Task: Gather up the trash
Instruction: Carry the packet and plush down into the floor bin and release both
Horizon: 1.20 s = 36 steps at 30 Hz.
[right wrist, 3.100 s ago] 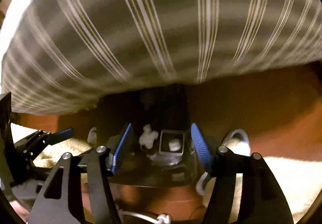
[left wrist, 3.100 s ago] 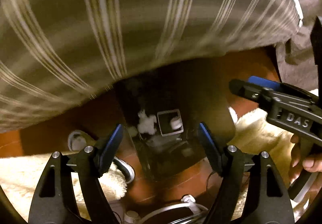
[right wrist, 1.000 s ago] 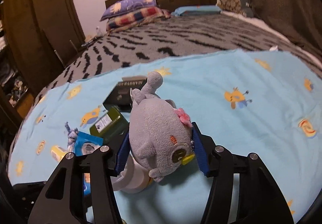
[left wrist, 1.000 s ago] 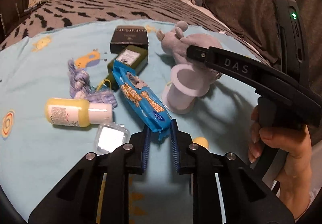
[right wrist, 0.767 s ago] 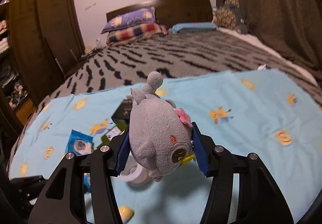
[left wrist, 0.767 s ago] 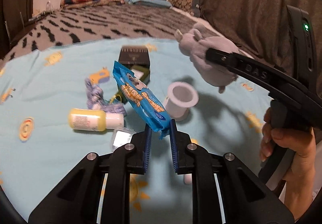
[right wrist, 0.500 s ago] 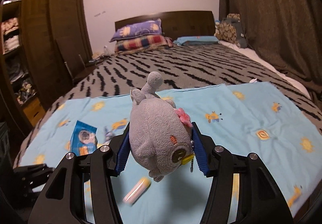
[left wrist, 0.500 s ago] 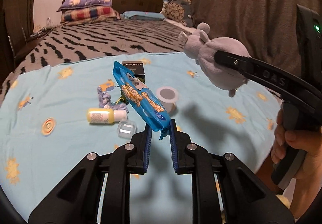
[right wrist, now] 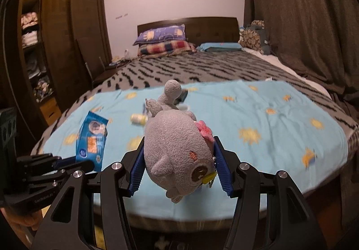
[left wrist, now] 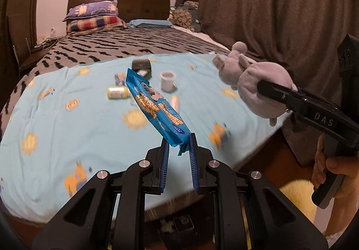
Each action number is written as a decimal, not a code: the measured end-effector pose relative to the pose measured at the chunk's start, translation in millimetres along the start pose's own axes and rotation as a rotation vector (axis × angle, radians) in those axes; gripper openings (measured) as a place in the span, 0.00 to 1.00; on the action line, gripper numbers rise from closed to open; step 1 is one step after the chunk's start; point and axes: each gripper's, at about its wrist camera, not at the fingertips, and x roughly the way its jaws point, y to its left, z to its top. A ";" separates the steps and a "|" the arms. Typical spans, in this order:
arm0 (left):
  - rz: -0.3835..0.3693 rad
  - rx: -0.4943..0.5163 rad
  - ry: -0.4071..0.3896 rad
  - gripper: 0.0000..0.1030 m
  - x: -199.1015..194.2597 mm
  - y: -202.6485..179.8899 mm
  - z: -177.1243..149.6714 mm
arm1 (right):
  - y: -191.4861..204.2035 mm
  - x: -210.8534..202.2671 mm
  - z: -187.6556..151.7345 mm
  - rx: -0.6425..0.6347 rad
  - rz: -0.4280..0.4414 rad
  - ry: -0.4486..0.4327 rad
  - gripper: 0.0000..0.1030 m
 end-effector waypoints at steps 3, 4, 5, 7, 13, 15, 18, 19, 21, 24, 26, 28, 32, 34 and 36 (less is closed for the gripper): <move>-0.013 0.007 0.025 0.16 -4.8 -7.6 -26.0 | 2.0 -5.7 -25.5 0.004 0.003 0.033 0.55; -0.016 0.007 0.033 0.16 -5.4 -8.7 -33.7 | 2.5 -6.9 -34.5 0.006 0.004 0.046 0.55; -0.020 0.007 0.045 0.16 -4.7 -9.6 -43.1 | 1.9 -7.2 -47.4 0.007 0.006 0.070 0.55; -0.023 0.003 0.072 0.16 -2.4 -10.3 -61.0 | 1.1 -6.2 -67.4 0.015 0.010 0.113 0.55; -0.056 -0.024 0.197 0.16 23.8 -11.2 -118.3 | -0.7 1.2 -134.2 0.063 0.040 0.258 0.55; -0.059 -0.021 0.231 0.16 32.2 -15.3 -136.0 | 2.9 5.2 -153.0 0.076 0.053 0.303 0.55; -0.067 -0.025 0.285 0.16 49.5 -19.7 -161.5 | 10.0 13.6 -179.6 0.076 0.054 0.366 0.55; -0.065 -0.024 0.296 0.16 54.2 -20.1 -167.2 | 11.3 18.1 -188.3 0.076 0.054 0.388 0.55; -0.058 -0.024 0.329 0.16 67.0 -19.4 -179.8 | 11.0 27.4 -202.3 0.073 0.040 0.425 0.55; -0.051 -0.061 0.392 0.15 89.4 -9.1 -198.0 | 7.3 46.7 -222.3 0.089 0.019 0.486 0.55; -0.057 -0.083 0.435 0.14 102.6 -2.9 -206.3 | 1.9 62.1 -236.2 0.114 0.010 0.534 0.55; -0.067 -0.095 0.488 0.10 118.5 2.7 -216.4 | -1.4 74.7 -245.9 0.132 0.007 0.569 0.55; -0.076 -0.098 0.563 0.08 149.3 7.3 -234.6 | -7.5 108.2 -270.7 0.162 -0.014 0.639 0.55; -0.081 -0.094 0.583 0.08 159.0 9.2 -242.5 | -7.7 119.8 -280.2 0.166 -0.027 0.662 0.55; -0.081 -0.087 0.609 0.08 170.6 8.9 -249.5 | -8.7 132.4 -290.8 0.190 -0.021 0.693 0.55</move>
